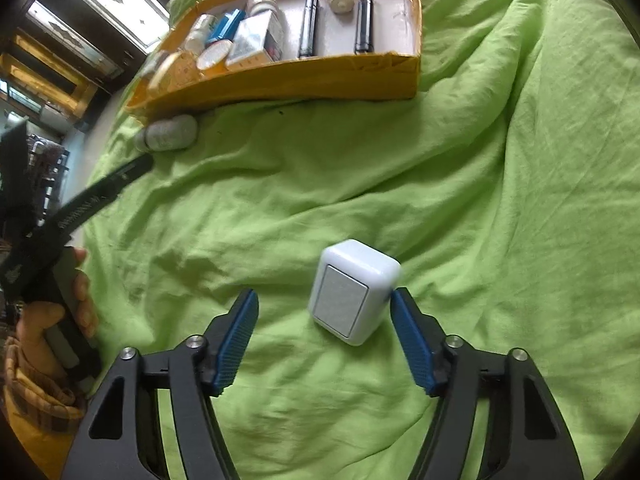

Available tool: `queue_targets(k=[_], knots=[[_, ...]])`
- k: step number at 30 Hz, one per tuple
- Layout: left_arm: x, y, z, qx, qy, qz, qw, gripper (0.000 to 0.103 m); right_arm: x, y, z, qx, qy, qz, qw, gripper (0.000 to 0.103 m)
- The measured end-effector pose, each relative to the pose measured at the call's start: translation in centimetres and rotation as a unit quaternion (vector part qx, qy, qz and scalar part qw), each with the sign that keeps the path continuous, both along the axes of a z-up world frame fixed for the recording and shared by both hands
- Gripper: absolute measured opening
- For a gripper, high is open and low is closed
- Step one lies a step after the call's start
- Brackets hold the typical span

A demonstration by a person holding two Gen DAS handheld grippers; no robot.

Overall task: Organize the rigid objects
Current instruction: 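Move right tool to the white plug charger on the quilt and grasp it, then grasp the white pill bottle on the quilt with the left tool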

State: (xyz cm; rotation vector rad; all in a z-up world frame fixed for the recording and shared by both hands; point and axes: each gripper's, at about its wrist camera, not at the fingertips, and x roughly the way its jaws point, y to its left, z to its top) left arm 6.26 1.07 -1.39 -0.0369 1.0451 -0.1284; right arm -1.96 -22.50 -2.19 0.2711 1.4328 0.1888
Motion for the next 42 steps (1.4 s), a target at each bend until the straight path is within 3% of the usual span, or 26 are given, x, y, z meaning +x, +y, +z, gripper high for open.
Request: queue_targets(k=[4,6,10,16,17,19,24,26,28,32,37,42], knots=[[-0.1,-0.1,0.1,0.0,-0.001,-0.001,1.0,0.077,0.2,0.4,-1.2,-0.014,0.01,0.002,1.0,0.055],[-0.2,-0.1,0.1,0.0,-0.002,0.0,1.0,0.077,0.3,1.0,-2.1,-0.03,0.02,0.01,0.999,0.045],[-0.2,-0.1,0.2,-0.004,-0.005,0.0,1.0,0.077,0.2,1.7,-2.3,-0.044,0.007,0.016,0.999,0.043],[-0.5,-0.2,0.4,-0.006,-0.007,-0.002,1.0,0.077,0.2,2.9,0.3,0.008,-0.063,0.025,0.998,0.04],[-0.5,-0.2,0.4,-0.007,-0.008,-0.003,0.9999,0.077,0.2,3.1,0.4,0.015,-0.067,0.028,0.997,0.031],[-0.5,-0.4,0.4,-0.008,-0.008,-0.007,0.9999,0.077,0.2,3.6,-0.1,0.023,-0.06,0.033,0.997,0.022],[-0.4,-1.5,0.1,-0.014,-0.002,-0.025,0.9996,0.077,0.1,4.5,-1.6,0.022,-0.034,0.044,0.998,0.021],[-0.1,-1.5,0.0,-0.041,0.008,-0.024,0.9988,0.077,0.1,4.2,-1.8,0.031,-0.034,0.037,0.998,0.021],[0.5,-1.2,-0.1,-0.074,0.019,-0.006,0.9971,0.077,0.1,3.5,-2.0,0.044,-0.031,0.027,0.998,0.021],[1.5,-1.1,-0.5,-0.093,0.036,0.062,0.9931,0.077,0.0,2.8,-1.9,0.05,-0.029,0.02,0.998,0.021],[2.7,-0.5,-1.8,-0.128,0.059,0.156,0.9776,0.077,0.0,2.6,-1.7,0.056,-0.029,0.018,0.998,0.021],[3.9,-1.0,-1.9,-0.124,0.061,0.184,0.973,0.077,0.3,2.7,-1.8,0.058,-0.03,0.02,0.998,0.022]])
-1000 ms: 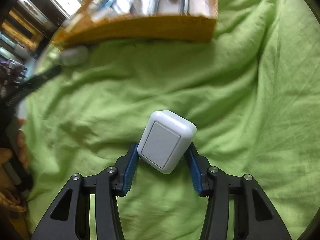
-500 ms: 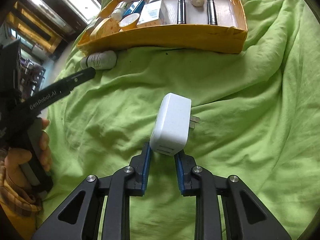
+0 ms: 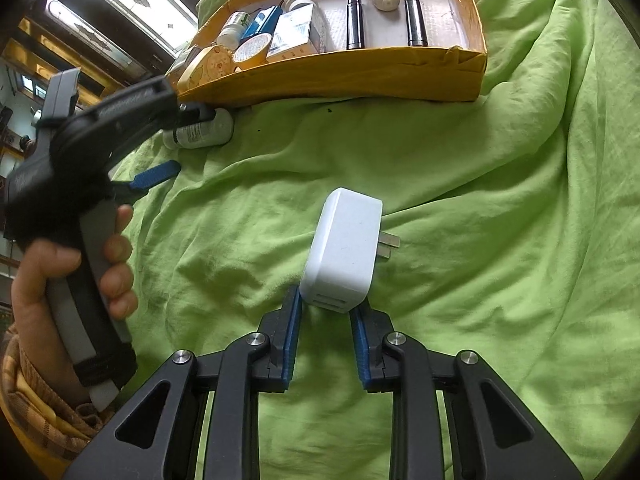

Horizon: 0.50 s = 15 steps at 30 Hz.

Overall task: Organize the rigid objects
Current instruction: 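Grasp the white pill bottle on the quilt with the left tool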

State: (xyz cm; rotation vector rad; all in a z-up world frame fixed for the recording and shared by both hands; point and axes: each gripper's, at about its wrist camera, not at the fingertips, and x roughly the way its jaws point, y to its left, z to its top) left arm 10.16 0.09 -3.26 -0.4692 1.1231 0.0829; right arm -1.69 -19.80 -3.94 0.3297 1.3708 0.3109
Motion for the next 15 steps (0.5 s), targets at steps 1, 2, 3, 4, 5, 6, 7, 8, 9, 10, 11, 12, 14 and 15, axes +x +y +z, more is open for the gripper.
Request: queue_targets(k=[1,2,3,4,5,6,7,8,9,10,11,12,14,15], knots=[[0.2,-0.1,0.0,0.002,0.002,0.003,1.0,0.077,0.0,0.0,0.0,0.0,0.0,0.0,1.0,0.022],[0.6,-0.1,-0.1,0.0,0.005,0.011,0.9999,0.077,0.1,0.0,0.0,0.001,0.0,0.0,1.0,0.022],[0.7,0.0,-0.2,-0.001,0.008,0.018,0.9998,0.076,0.0,0.0,0.0,0.001,0.0,0.0,1.0,0.022],[0.9,0.0,-0.2,-0.003,0.009,0.023,0.9997,0.076,0.0,0.0,0.1,0.001,-0.001,0.0,1.0,0.022],[0.9,0.0,-0.2,-0.002,0.008,0.026,0.9996,0.076,0.0,-0.1,0.1,0.002,-0.001,0.0,1.0,0.022],[0.8,0.0,-0.2,0.0,0.006,0.026,0.9996,0.077,0.0,-0.2,0.2,0.004,-0.002,-0.001,1.0,0.022],[0.5,0.2,-0.2,0.003,0.001,0.03,0.9995,0.077,0.0,-0.2,0.2,0.004,-0.002,-0.001,1.0,0.022],[0.2,0.7,-0.2,0.007,-0.002,0.038,0.9992,0.077,0.0,-0.2,0.2,0.005,-0.002,-0.002,1.0,0.022],[-0.3,1.3,-0.3,0.005,-0.003,0.045,0.999,0.076,0.0,-0.3,0.3,0.006,-0.003,-0.002,1.0,0.022],[-0.6,2.1,-0.4,-0.006,-0.004,0.049,0.9988,0.07,0.0,-0.3,0.3,0.006,-0.003,-0.003,1.0,0.022],[-0.9,2.6,-0.5,-0.012,-0.004,0.047,0.9988,0.066,0.0,-0.4,0.4,0.006,-0.004,-0.003,1.0,0.022],[-1.2,3.3,-0.5,-0.014,-0.004,0.041,0.9991,0.06,-0.1,-0.3,0.4,0.006,-0.004,-0.003,1.0,0.022],[-2.0,4.3,-0.3,-0.013,-0.004,0.026,0.9996,0.058,-0.1,-0.4,0.4,0.006,-0.005,-0.004,1.0,0.022],[-2.3,4.6,-0.2,-0.014,-0.003,0.02,0.9997,0.058,-0.1,-0.4,0.5,0.006,-0.005,-0.004,1.0,0.022]])
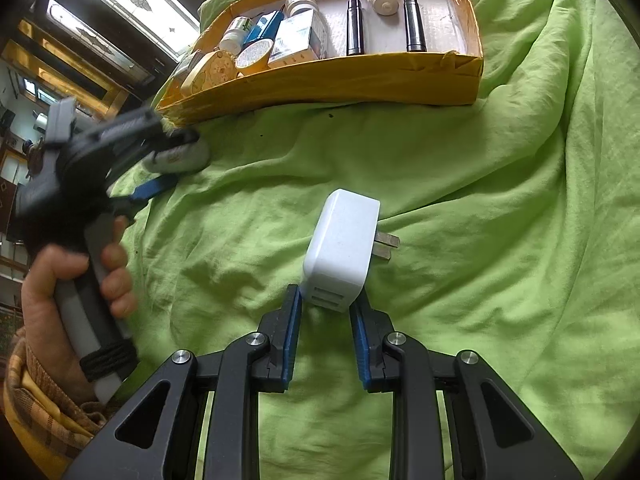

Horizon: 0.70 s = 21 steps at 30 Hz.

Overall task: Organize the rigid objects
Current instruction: 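Grasp the white pill bottle on the quilt with the left tool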

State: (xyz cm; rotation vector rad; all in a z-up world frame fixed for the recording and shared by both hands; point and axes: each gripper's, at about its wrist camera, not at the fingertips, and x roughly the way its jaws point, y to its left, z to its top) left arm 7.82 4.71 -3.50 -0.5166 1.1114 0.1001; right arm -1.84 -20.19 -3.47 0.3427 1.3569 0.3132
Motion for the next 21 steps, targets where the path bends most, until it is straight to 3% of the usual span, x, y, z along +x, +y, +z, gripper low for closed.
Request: queue_targets(k=[7,9,21], knots=[[-1.6,1.4,0.4,-0.011,0.006,-0.009,0.9999,0.059,-0.1,-0.2,0.3,0.001,-0.002,-0.005,1.0,0.022],[-2.0,1.5,0.6,-0.013,0.004,-0.005,0.9999,0.06,-0.1,-0.3,0.4,0.001,-0.003,-0.008,1.0,0.027],[0.4,1.4,0.4,-0.026,0.023,0.072,0.9968,0.065,-0.2,-1.0,0.4,0.009,-0.007,-0.025,1.0,0.03]])
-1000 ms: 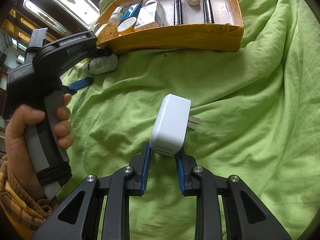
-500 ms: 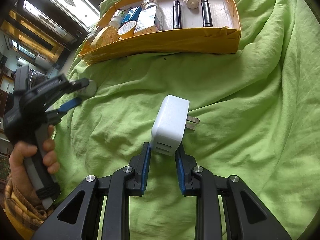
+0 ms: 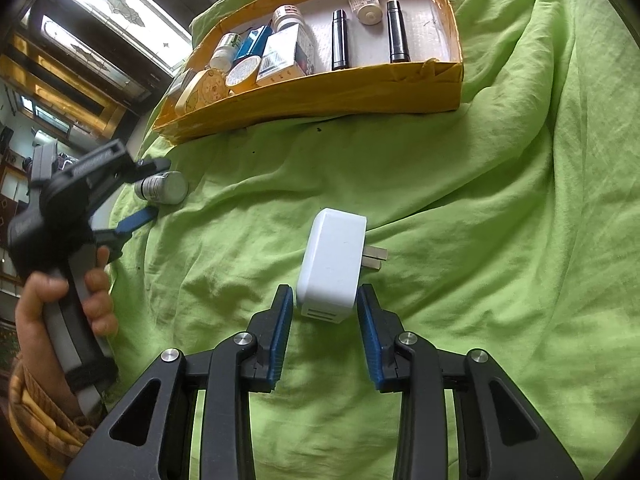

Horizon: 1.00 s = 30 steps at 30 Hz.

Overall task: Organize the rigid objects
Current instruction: 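Grasp the white pill bottle on the quilt with the left tool, then carry pill bottle with left tool while right carries charger over the tray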

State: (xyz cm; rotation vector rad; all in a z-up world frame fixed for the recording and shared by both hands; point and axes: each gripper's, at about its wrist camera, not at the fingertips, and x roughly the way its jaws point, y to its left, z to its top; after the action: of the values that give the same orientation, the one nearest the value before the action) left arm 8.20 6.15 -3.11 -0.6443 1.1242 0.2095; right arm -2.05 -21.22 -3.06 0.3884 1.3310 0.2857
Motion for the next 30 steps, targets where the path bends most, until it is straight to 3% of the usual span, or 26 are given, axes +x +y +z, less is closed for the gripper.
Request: queue_targets(k=[3,4,8,10,12,14,17,19,23,27,30], knots=[[0.2,0.1,-0.3,0.002,0.001,0.005,1.0,0.062,0.1,0.1,-0.1,0.001,0.0,0.001,1.0,0.03],[0.1,0.0,-0.3,0.012,-0.001,-0.002,0.9999,0.052,0.1,0.1,-0.1,0.001,0.0,0.001,1.0,0.03],[0.0,-1.0,0.0,0.042,-0.013,-0.071,0.9965,0.047,0.1,-0.2,0.1,0.006,-0.004,-0.007,1.0,0.03],[0.0,-1.4,0.2,0.035,-0.023,-0.108,0.9933,0.04,0.1,-0.6,0.2,0.011,-0.007,-0.015,1.0,0.03],[0.3,-2.7,0.1,0.002,-0.031,-0.185,0.9823,0.038,0.1,-1.0,0.3,0.015,-0.01,-0.024,1.0,0.03],[0.2,-4.9,0.2,0.032,-0.028,-0.261,0.9645,0.038,0.1,-1.1,0.3,0.017,-0.011,-0.031,0.999,0.03],[-0.4,-7.2,-0.3,0.058,-0.023,-0.315,0.9471,0.038,0.1,-1.3,0.3,0.016,-0.013,-0.039,0.999,0.03],[-0.5,-7.7,-0.5,0.067,-0.023,-0.324,0.9434,0.038,0.1,-1.3,0.3,0.018,-0.014,-0.042,0.999,0.03],[-0.3,-7.3,-0.6,0.059,-0.03,-0.318,0.9458,0.038,0.4,-1.6,-0.1,0.034,-0.004,-0.052,0.998,0.03],[-1.2,-7.2,-0.9,0.055,-0.038,-0.315,0.9467,0.038,1.4,-1.9,-0.6,0.045,0.015,-0.065,0.997,0.037],[-1.4,-7.6,-0.8,0.073,-0.043,-0.317,0.9447,0.036,2.3,-1.5,-0.8,0.036,0.024,-0.062,0.997,0.038]])
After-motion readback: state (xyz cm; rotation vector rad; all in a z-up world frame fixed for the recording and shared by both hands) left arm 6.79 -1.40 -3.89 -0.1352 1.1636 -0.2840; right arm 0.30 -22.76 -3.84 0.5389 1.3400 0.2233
